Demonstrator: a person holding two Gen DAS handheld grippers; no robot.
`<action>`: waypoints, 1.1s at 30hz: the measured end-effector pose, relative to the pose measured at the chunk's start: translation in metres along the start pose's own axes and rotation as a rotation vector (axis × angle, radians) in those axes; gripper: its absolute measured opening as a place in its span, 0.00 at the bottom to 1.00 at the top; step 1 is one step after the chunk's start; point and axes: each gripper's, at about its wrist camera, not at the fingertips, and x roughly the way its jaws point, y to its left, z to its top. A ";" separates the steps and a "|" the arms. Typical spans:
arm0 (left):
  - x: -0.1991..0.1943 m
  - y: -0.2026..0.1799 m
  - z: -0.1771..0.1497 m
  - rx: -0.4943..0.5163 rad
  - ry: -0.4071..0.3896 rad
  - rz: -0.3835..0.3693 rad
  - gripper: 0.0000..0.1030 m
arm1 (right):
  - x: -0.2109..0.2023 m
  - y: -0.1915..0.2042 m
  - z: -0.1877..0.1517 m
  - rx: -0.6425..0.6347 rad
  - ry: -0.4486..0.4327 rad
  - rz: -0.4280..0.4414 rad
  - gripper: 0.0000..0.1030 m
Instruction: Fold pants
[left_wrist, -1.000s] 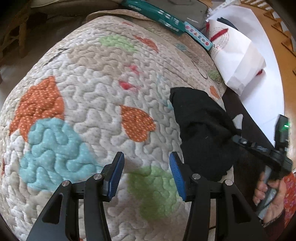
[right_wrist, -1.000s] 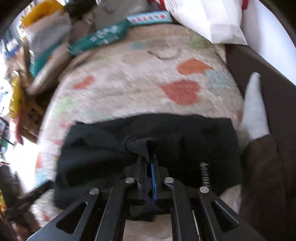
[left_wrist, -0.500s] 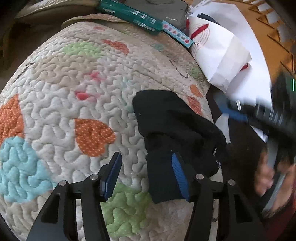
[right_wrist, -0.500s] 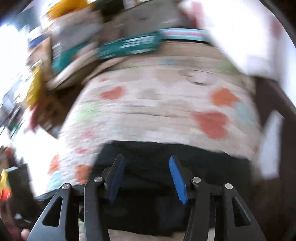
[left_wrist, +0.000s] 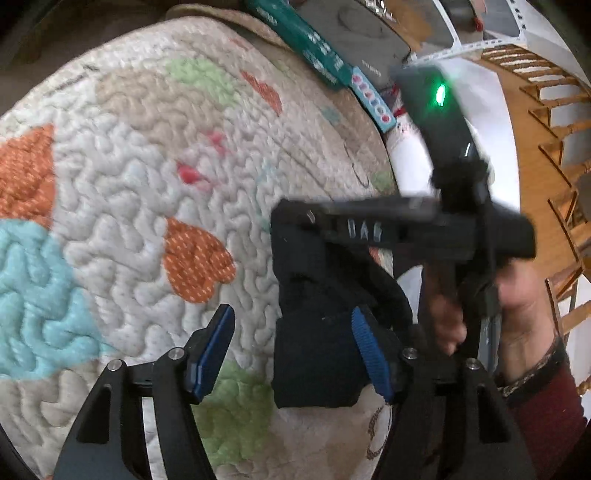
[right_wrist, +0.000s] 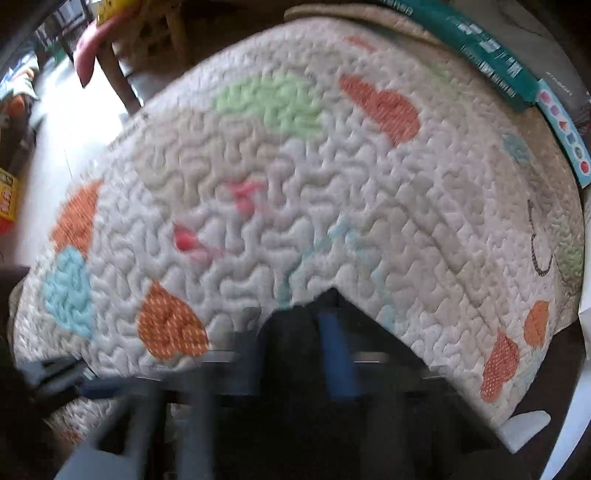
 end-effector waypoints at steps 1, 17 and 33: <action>-0.001 -0.002 0.000 0.013 -0.009 0.012 0.64 | -0.001 -0.001 -0.003 0.001 -0.009 0.000 0.10; 0.039 -0.017 -0.022 0.188 0.121 0.151 0.08 | -0.021 -0.008 -0.003 0.093 -0.105 -0.016 0.07; -0.019 0.032 -0.003 -0.014 0.033 0.249 0.09 | -0.012 0.046 0.060 0.040 -0.136 0.017 0.06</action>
